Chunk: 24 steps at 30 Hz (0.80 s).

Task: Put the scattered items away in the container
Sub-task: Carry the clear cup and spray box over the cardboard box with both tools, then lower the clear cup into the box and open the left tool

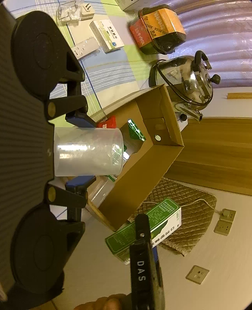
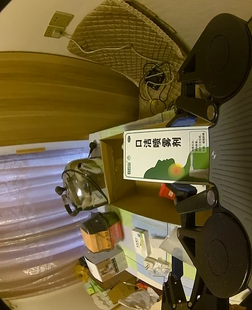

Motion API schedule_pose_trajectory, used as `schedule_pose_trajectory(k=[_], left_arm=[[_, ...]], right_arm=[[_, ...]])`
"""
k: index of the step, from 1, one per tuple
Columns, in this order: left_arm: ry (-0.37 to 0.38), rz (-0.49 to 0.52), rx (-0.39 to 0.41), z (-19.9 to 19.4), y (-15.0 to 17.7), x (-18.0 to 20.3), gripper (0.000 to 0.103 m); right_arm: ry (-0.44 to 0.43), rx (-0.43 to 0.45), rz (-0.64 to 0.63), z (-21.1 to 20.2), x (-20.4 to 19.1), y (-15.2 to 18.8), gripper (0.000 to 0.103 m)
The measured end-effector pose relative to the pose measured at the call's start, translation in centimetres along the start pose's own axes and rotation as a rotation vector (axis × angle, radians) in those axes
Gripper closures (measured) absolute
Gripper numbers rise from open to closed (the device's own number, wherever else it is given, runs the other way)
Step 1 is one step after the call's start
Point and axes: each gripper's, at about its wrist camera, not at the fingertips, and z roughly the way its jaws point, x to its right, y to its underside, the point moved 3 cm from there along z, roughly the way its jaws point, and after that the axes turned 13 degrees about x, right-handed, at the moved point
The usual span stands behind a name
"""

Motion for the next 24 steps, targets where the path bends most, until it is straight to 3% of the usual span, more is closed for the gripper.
schedule_pose_trajectory(k=[15,24], left_arm=[[-0.002,-0.006,-0.015,3.9,-0.9,1.7,0.056],[-0.041,-0.116,-0.042,5.6,-0.5,1.3,0.056]], right_arm=[[0.000,-0.009,0.000,2.4,1.8,0.2,0.045],[0.001,-0.015,-0.019,3.9,2.3,0.0,0.045]])
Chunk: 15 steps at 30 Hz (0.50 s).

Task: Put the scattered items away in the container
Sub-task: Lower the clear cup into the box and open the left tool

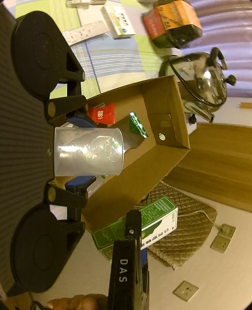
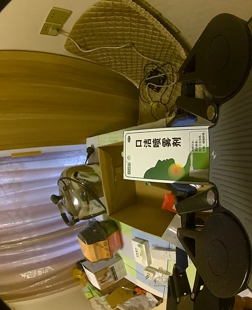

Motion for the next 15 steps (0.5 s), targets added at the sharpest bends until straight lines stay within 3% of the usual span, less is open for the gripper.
schedule_pose_trajectory(k=[15], left_arm=[[-0.017,-0.086,-0.011,1.5,-0.2,-0.4,0.056]], right_arm=[[-0.007,-0.015,-0.003,1.7,0.1,0.2,0.045]])
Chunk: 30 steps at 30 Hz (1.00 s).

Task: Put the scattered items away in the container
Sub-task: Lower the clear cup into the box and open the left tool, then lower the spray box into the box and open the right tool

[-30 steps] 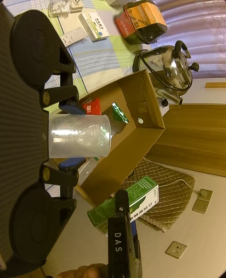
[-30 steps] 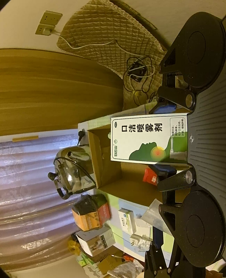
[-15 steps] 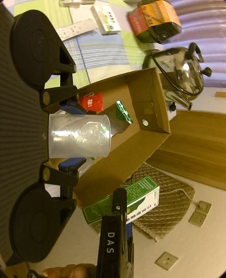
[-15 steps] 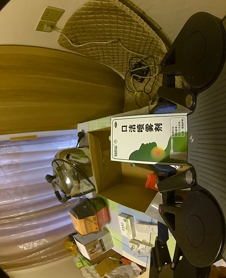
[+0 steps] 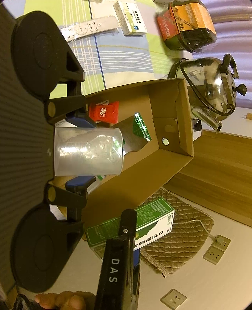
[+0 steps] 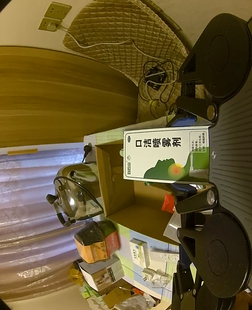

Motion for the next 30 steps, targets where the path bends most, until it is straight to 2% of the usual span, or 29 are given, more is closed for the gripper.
schedule_pose_trajectory(k=[4,5,6,30], left_arm=[[0.013,-0.009,-0.011,0.2,0.1,0.0,0.056],[0.021,-0.016,-0.014,0.3,0.2,0.1,0.048],[0.022,-0.019,-0.011,0.3,0.2,0.0,0.045],[-0.015,-0.007,0.000,-1.1,0.4,-2.0,0.045]], right_arm=[[0.001,-0.001,0.002,0.1,0.1,0.0,0.045],[0.002,-0.001,0.002,0.2,0.1,0.0,0.045],[0.002,-0.002,0.003,0.2,0.2,0.1,0.045],[-0.024,-0.009,-0.021,0.6,-1.5,0.0,0.045]])
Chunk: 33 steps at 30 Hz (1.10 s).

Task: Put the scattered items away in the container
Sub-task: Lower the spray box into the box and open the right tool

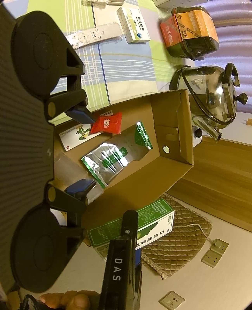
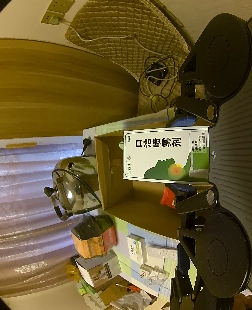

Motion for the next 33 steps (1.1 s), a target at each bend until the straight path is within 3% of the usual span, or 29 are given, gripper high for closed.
schedule_pose_trajectory(k=[22,33], left_arm=[[-0.021,-0.029,0.003,-0.2,0.5,-1.6,0.045],[-0.016,-0.040,0.007,-0.4,0.8,-1.9,0.045]], right_arm=[[-0.015,-0.023,-0.014,1.1,-0.9,0.0,0.045],[-0.027,0.003,0.048,1.1,-0.5,0.1,0.045]])
